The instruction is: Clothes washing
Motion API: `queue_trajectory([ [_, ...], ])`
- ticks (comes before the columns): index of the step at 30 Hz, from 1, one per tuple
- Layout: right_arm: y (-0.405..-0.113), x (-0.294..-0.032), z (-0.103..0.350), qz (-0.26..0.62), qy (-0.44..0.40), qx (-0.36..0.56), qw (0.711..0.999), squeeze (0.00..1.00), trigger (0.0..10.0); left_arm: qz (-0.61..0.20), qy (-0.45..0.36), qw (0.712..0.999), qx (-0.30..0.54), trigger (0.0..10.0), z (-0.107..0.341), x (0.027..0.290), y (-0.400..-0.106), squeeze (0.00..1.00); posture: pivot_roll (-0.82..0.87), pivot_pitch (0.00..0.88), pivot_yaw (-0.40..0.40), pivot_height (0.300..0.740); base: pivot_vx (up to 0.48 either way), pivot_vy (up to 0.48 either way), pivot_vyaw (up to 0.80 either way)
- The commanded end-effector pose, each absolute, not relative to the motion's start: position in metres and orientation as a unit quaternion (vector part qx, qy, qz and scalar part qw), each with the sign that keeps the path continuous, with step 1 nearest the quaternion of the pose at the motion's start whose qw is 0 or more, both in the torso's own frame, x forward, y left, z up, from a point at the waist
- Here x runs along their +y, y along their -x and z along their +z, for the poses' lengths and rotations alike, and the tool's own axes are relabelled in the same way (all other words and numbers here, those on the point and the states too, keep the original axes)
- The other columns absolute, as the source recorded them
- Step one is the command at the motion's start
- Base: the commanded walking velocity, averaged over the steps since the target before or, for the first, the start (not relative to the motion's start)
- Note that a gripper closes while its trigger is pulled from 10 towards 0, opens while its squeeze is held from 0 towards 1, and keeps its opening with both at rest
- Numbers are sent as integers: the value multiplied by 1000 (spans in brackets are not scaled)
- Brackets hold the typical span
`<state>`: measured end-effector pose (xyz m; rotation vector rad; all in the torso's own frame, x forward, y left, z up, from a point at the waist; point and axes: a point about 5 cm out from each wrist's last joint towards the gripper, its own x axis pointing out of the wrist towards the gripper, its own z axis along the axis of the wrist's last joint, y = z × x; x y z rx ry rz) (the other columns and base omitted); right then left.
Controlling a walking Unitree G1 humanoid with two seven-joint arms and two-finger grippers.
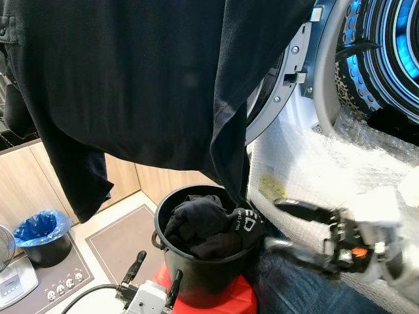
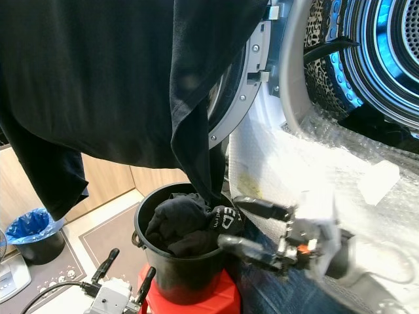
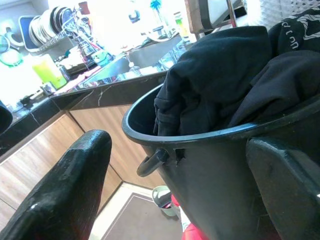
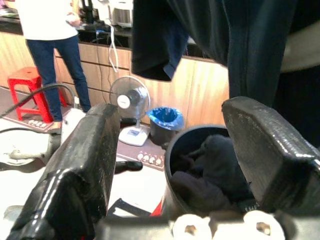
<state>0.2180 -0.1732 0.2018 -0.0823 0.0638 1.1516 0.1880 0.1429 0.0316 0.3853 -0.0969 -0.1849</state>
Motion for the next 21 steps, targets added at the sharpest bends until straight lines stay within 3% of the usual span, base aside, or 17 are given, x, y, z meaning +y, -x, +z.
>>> queue_trajectory([
  [1, -220, -170, 189, 534, 51, 48, 843, 0, 10000, -94, -191, 976, -43, 10000, 29, 144, -186, 0, -71, 0, 8, 740, 0, 0, 0],
  [7, -225, -158, 162, 513, 56, 73, 853, 0, 10000, -90, -192, 976, -42, 10000, 29, 144, -185, 0, -61, 0, 2, 740, 0, 0, 0],
  [14, -242, -145, 142, 439, 49, 92, 892, 0, 10000, -91, -194, 976, -40, 10000, 28, 145, -183, 0, -59, 0, 5, 740, 0, 0, 0],
  [19, -258, -124, 123, 375, 78, 88, 919, 0, 10000, -94, -198, 975, -34, 10000, 27, 147, -183, 0, -71, 0, 16, 740, 0, 0, 0],
  [21, -260, -110, 110, 375, 49, 129, 917, 0, 10000, -94, -197, 975, -33, 10000, 27, 147, -182, 0, -69, 0, 16, 740, 0, 0, 0],
])
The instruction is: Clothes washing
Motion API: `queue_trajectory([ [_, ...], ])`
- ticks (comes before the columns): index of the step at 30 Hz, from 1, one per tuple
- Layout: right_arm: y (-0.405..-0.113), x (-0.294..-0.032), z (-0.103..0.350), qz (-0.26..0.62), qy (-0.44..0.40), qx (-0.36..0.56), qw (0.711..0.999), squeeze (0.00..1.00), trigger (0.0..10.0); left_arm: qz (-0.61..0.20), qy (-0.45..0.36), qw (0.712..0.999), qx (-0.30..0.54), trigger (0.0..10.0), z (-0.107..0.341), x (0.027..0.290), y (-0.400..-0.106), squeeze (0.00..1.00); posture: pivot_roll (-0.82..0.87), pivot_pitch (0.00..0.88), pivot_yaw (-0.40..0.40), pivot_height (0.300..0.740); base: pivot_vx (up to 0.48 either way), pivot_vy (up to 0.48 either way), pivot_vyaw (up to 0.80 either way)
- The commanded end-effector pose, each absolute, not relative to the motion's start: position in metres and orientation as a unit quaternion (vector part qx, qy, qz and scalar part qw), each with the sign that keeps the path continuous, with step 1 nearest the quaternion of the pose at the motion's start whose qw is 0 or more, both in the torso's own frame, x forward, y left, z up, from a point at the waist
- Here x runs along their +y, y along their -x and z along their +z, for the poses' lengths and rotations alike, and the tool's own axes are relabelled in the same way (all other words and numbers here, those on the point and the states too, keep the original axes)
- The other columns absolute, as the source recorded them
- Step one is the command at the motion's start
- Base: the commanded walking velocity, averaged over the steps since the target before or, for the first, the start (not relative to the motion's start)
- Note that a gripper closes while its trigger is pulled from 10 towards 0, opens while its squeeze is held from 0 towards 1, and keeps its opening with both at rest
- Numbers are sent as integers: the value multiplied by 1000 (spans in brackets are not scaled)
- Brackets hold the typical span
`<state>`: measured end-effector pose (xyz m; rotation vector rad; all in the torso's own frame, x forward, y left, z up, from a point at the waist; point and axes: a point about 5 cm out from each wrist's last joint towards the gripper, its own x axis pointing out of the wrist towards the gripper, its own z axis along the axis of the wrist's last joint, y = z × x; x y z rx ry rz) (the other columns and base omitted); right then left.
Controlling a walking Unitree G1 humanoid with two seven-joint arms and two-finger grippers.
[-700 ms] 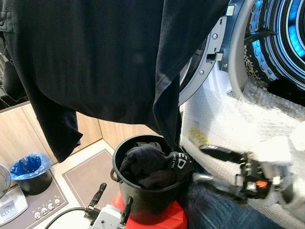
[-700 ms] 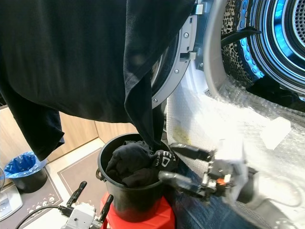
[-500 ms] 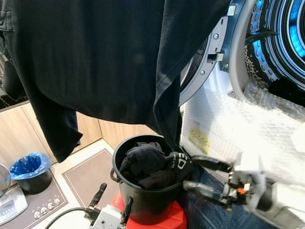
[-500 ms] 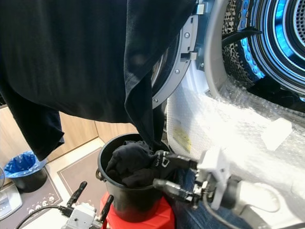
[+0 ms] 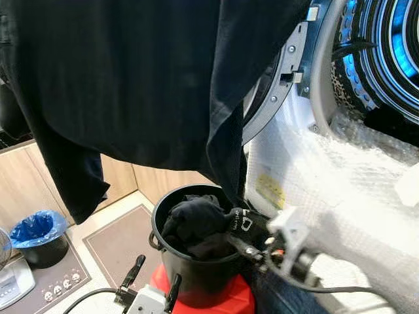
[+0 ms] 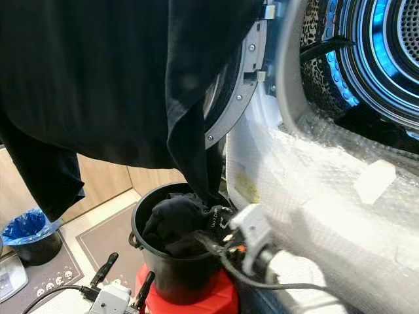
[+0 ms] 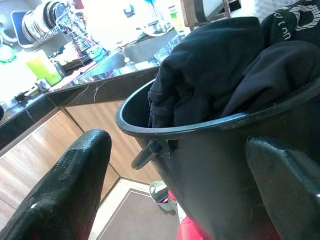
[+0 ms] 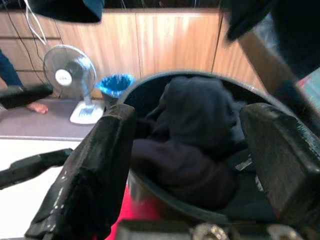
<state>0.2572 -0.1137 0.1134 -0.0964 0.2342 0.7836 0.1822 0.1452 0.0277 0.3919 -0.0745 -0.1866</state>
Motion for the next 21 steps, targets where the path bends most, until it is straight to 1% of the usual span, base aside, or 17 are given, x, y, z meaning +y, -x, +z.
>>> queue_trajectory([
  [1, -259, -100, 107, 383, 46, 130, 914, 0, 10000, -94, -197, 975, -33, 10000, 27, 148, -182, 0, -67, 0, 17, 740, 0, 0, 0],
  [2, -259, -100, 107, 383, 46, 130, 914, 0, 10000, -94, -197, 975, -33, 10000, 27, 148, -182, 0, -67, 0, 17, 740, 0, 0, 0],
  [8, -256, -70, 98, 405, 53, 140, 902, 0, 10000, -86, -194, 977, -23, 10000, 26, 150, -180, 0, -57, 0, 13, 740, 0, 0, 0],
  [12, -257, -61, 95, 405, 51, 149, 901, 0, 10000, -86, -196, 977, -24, 10000, 27, 151, -179, 0, -53, 0, 8, 740, 0, 0, 0],
  [13, -259, -54, 92, 398, 55, 158, 902, 0, 10000, -82, -194, 977, -21, 10000, 27, 152, -177, 0, -48, 0, 5, 740, 0, 0, 0],
  [15, -260, -51, 90, 394, 57, 163, 903, 0, 10000, -81, -194, 978, -20, 10000, 27, 152, -177, 0, -48, 0, 5, 740, 0, 0, 0],
  [16, -263, -47, 85, 372, 75, 180, 907, 0, 10000, -80, -193, 978, -18, 10000, 27, 152, -174, 0, -39, 0, -2, 740, 0, 0, 0],
  [21, -269, -41, 78, 336, 107, 198, 915, 0, 10000, -77, -192, 978, -14, 10000, 27, 152, -169, 0, -28, 12, -10, 740, 0, 0, 0],
])
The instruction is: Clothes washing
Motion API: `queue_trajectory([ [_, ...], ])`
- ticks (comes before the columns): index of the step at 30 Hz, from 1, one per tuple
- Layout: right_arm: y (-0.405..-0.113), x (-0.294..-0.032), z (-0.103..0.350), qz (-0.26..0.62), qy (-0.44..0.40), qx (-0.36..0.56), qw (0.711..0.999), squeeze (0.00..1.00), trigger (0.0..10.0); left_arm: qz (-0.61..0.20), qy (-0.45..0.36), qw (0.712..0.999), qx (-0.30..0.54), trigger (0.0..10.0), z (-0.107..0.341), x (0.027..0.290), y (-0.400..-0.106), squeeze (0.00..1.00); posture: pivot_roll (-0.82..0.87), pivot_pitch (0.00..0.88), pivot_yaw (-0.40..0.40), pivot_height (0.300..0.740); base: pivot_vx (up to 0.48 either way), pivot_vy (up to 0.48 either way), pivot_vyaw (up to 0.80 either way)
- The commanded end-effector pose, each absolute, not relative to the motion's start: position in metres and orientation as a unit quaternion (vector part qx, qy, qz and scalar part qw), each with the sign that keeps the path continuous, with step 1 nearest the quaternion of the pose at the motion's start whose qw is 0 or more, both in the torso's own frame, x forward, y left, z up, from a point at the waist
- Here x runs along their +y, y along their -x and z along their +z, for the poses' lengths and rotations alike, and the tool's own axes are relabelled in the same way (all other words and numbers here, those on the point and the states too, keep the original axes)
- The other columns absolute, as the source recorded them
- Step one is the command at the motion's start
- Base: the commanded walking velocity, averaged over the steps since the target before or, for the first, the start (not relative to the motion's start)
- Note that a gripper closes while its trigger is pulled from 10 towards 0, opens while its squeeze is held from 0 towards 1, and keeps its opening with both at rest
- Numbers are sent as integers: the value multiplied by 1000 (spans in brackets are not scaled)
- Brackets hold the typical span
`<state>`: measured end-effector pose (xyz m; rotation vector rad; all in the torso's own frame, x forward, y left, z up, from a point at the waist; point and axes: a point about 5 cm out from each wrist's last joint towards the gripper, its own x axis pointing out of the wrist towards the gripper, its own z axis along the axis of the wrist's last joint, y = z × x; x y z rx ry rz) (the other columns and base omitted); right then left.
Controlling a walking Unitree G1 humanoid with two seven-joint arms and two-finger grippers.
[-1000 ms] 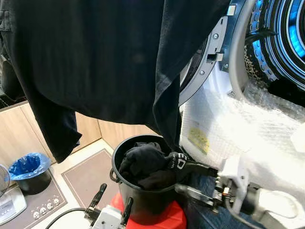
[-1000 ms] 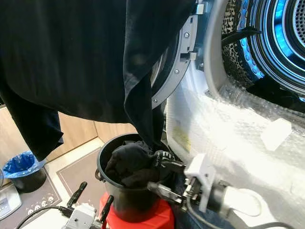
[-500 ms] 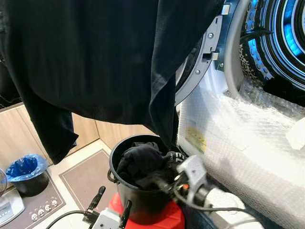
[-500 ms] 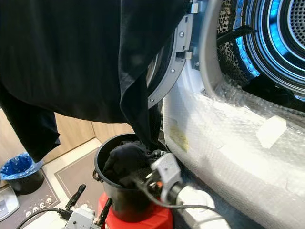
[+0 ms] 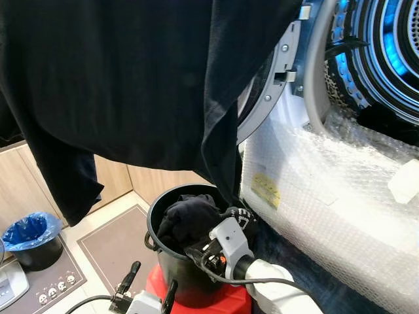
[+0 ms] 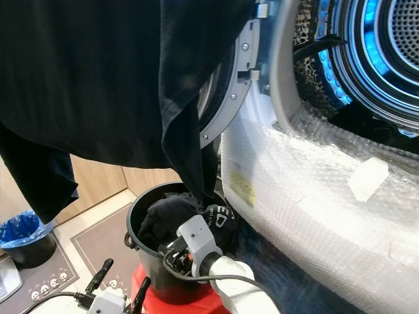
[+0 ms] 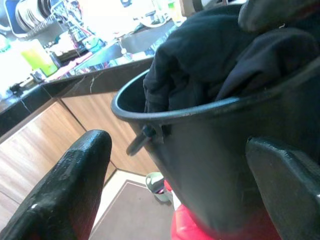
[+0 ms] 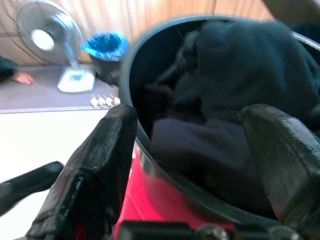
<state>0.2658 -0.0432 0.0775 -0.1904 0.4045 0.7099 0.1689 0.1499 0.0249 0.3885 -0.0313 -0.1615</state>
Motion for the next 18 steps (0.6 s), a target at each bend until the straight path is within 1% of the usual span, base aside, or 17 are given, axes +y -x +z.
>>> queue_trajectory([
  [1, -271, -40, 75, 320, 121, 202, 918, 0, 10000, -75, -192, 978, -12, 10000, 27, 152, -167, 0, -26, 18, -12, 740, 0, 0, 0],
  [7, -276, -38, 72, 283, 154, 202, 925, 0, 10000, -73, -192, 979, -8, 10000, 28, 152, -163, 0, -19, 29, -17, 740, 0, 0, 0],
  [8, -279, -38, 69, 254, 183, 212, 926, 0, 10000, -72, -192, 979, -7, 10000, 28, 152, -161, 0, -17, 36, -19, 740, 0, 0, 0],
  [9, -280, -37, 68, 244, 196, 213, 926, 0, 10000, -72, -192, 979, -6, 10000, 28, 152, -161, 0, -16, 37, -20, 740, 0, 0, 0],
  [14, -278, -34, 65, 226, 193, 231, 927, 0, 10000, -71, -191, 979, -3, 10000, 29, 151, -158, 0, -16, 44, -22, 740, 0, 0, 0],
  [16, -275, -33, 60, 217, 198, 263, 919, 0, 10000, -71, -190, 979, -1, 10000, 29, 151, -156, 0, -16, 46, -22, 740, 0, 0, 0],
  [18, -275, -33, 60, 211, 200, 265, 919, 0, 10000, -71, -190, 979, -1, 10000, 29, 151, -156, 0, -16, 46, -22, 740, 0, 0, 0],
])
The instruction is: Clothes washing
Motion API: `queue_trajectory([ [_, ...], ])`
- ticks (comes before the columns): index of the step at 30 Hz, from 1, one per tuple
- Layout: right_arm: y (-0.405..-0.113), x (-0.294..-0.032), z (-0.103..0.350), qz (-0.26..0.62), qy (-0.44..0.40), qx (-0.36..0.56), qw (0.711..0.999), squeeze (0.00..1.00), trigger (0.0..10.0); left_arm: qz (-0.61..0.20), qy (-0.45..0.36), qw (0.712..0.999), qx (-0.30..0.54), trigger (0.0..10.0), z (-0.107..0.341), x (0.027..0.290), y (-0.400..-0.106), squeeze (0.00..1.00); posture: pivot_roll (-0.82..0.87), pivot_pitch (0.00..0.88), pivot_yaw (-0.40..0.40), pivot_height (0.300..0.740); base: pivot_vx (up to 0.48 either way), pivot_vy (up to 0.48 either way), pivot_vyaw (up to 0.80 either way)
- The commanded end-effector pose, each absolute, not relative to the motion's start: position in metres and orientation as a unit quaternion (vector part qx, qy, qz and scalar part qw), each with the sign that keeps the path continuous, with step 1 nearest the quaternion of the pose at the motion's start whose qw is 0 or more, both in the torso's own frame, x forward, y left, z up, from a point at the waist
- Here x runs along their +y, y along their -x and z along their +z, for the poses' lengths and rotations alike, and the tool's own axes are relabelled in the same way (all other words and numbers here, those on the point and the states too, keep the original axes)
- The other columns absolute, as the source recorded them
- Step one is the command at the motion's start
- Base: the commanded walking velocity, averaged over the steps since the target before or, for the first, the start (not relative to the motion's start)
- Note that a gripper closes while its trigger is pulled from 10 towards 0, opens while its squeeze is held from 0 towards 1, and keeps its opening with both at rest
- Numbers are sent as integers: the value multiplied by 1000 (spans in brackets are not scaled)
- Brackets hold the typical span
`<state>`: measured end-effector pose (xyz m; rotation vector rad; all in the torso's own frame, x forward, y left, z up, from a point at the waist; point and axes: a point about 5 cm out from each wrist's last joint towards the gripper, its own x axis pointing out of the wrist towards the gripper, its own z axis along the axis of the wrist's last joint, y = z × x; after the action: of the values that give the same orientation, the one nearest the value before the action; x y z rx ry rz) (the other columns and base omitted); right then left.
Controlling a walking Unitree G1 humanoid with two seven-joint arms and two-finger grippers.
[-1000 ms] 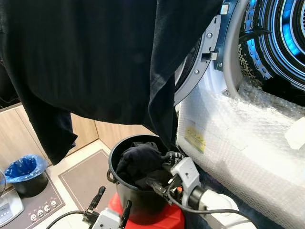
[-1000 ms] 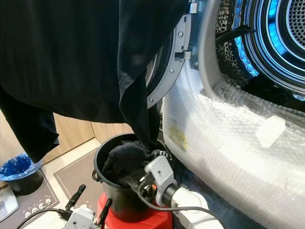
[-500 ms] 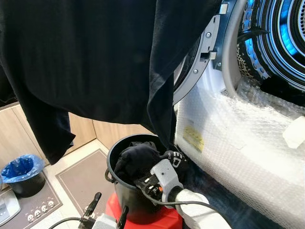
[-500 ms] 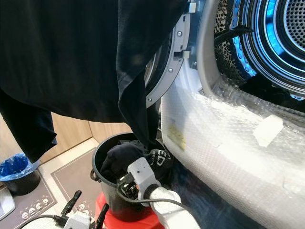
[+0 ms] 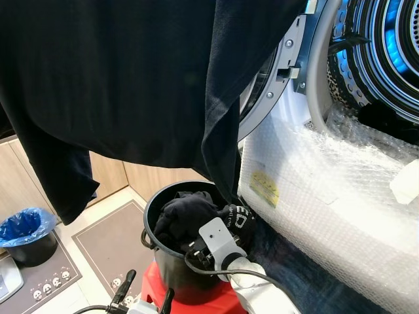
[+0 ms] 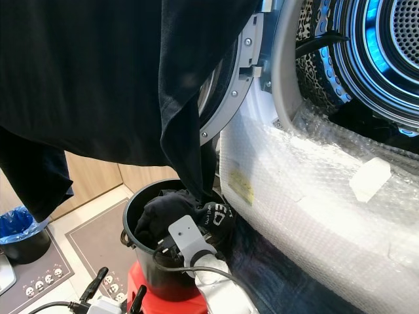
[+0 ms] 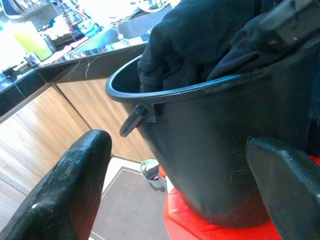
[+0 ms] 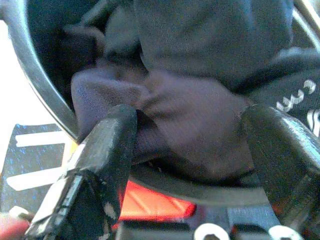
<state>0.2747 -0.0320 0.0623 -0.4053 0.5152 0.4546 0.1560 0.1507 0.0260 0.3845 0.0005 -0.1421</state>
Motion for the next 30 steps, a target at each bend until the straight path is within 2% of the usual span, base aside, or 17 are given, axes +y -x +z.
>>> queue_trajectory([
  [1, -277, -32, 61, 196, 208, 271, 919, 0, 10000, -71, -189, 979, 0, 10000, 28, 151, -155, 0, -16, 44, -23, 740, 0, 0, 0],
  [2, -278, -32, 61, 190, 211, 278, 918, 0, 10000, -71, -189, 979, 1, 10000, 29, 150, -155, 0, -16, 44, -23, 740, 0, 0, 0],
  [3, -279, -31, 62, 186, 205, 287, 917, 0, 8275, -72, -189, 979, 2, 10000, 29, 150, -155, 0, -15, 43, -24, 740, 0, 0, 0],
  [4, -279, -29, 63, 185, 190, 295, 918, 0, 6980, -73, -190, 979, 2, 10000, 29, 150, -154, 0, -15, 43, -24, 740, 0, 0, 0],
  [5, -279, -29, 63, 185, 186, 298, 918, 0, 6980, -73, -190, 979, 2, 10000, 29, 150, -154, 0, -15, 43, -24, 740, 0, 0, 0],
  [6, -279, -28, 64, 187, 184, 295, 919, 0, 1176, -73, -190, 979, 2, 10000, 28, 150, -154, 0, -12, 40, -27, 740, 0, 0, 0],
  [7, -279, -27, 65, 188, 183, 293, 920, 0, 1176, -73, -190, 979, 3, 10000, 28, 150, -154, 0, -12, 40, -27, 740, 0, 0, 0],
  [8, -279, -24, 67, 191, 172, 296, 920, 0, 0, -74, -190, 979, 3, 10000, 28, 149, -153, 0, -10, 38, -28, 740, 0, 0, 0],
  [21, -271, -2, 75, 215, 133, 311, 916, 0, 0, -75, -190, 979, 3, 10000, 28, 147, -151, 0, 0, 25, -35, 740, 0, 0, 0],
  [30, -272, 2, 79, 217, 125, 305, 919, 0, 0, -77, -189, 979, 4, 10000, 27, 146, -150, 0, -1, 14, -36, 740, 0, 0, 0],
])
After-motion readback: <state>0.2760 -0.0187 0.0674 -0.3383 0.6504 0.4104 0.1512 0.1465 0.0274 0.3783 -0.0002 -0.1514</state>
